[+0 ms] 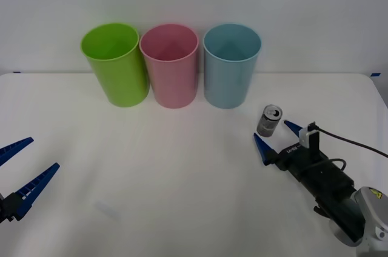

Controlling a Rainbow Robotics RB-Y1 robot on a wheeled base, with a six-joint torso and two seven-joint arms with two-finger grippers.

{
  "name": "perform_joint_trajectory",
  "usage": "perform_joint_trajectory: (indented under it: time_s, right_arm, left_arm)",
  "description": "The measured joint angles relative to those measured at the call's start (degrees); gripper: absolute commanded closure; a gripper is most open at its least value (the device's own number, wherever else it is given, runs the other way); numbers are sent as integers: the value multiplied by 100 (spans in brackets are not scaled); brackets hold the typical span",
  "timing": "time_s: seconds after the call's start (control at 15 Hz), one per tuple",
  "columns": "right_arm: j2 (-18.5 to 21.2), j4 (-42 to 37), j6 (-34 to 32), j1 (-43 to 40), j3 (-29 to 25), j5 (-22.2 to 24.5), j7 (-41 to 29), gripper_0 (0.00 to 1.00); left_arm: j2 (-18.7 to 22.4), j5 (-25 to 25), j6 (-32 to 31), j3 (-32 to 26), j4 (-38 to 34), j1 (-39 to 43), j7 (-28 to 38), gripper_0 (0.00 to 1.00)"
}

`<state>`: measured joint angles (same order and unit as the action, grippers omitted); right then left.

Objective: Grasp the object on the table and drop it into the matching bin: aluminum can to the light blue bin, PET bottle to the pink bin.

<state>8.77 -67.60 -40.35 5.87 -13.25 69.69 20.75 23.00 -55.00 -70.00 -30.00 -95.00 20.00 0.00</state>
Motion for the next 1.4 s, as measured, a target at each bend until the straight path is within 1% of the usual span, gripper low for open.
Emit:
perform_joint_trajectory:
  time_s: [0.4, 0.67, 1.07, 1.13, 1.2, 1.27, 1.4]
  right_arm:
    - [-183, 411, 405, 523, -31, 169, 129, 0]
    - [-218, 861, 486, 875, -63, 212, 221, 0]
    - [-235, 899, 595, 925, -15, 213, 273, 0]
    - [-235, 899, 594, 925, -19, 213, 272, 64]
    - [-236, 897, 598, 924, -19, 204, 272, 91]
    - [-236, 893, 595, 920, -20, 191, 272, 100]
    - [-236, 892, 551, 918, -18, 178, 283, 100]
  left_arm:
    - [0, 0, 0, 0, 0, 0, 0, 0]
    - [0, 0, 0, 0, 0, 0, 0, 0]
    - [0, 0, 0, 0, 0, 0, 0, 0]
    - [0, 0, 0, 0, 0, 0, 0, 0]
    - [0, 0, 0, 0, 0, 0, 0, 0]
    - [0, 0, 0, 0, 0, 0, 0, 0]
    - [0, 0, 0, 0, 0, 0, 0, 0]
